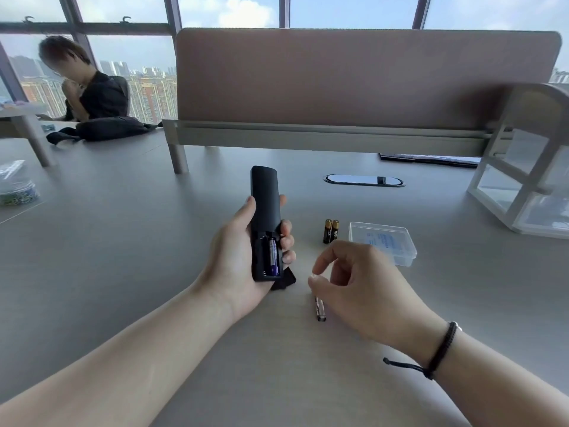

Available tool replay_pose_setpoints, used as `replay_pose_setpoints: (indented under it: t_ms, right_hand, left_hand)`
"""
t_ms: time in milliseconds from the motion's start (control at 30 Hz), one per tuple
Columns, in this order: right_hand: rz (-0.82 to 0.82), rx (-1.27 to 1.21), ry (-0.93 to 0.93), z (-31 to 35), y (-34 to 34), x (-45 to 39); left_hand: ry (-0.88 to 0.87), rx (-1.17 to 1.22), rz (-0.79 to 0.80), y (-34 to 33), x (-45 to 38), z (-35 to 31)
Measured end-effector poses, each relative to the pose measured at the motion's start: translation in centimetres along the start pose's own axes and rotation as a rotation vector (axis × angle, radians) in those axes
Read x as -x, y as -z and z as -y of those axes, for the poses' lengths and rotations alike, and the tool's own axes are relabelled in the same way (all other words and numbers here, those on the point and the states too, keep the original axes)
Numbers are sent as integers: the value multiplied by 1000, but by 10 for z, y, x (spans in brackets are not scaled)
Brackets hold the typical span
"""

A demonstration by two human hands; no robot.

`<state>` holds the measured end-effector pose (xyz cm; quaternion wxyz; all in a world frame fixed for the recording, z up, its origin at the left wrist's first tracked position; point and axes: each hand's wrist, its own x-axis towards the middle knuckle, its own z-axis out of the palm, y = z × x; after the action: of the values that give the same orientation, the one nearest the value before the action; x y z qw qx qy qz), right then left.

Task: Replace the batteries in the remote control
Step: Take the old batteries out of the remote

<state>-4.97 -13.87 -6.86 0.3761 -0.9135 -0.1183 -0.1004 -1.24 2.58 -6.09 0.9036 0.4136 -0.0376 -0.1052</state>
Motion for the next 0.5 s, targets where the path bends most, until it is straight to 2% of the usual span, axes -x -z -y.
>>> replay_pose_setpoints:
  t_ms: [100, 233, 500]
  right_hand:
    - [-105, -51, 114, 2, 1, 1]
    - [-81, -27, 261, 5, -1, 7]
    - [-82, 36, 329, 3, -1, 8]
  left_hand:
    - [20, -17, 38, -3, 2, 2]
    - [76, -90, 112, -6, 7, 5]
    - [119, -168, 130, -8, 10, 7]
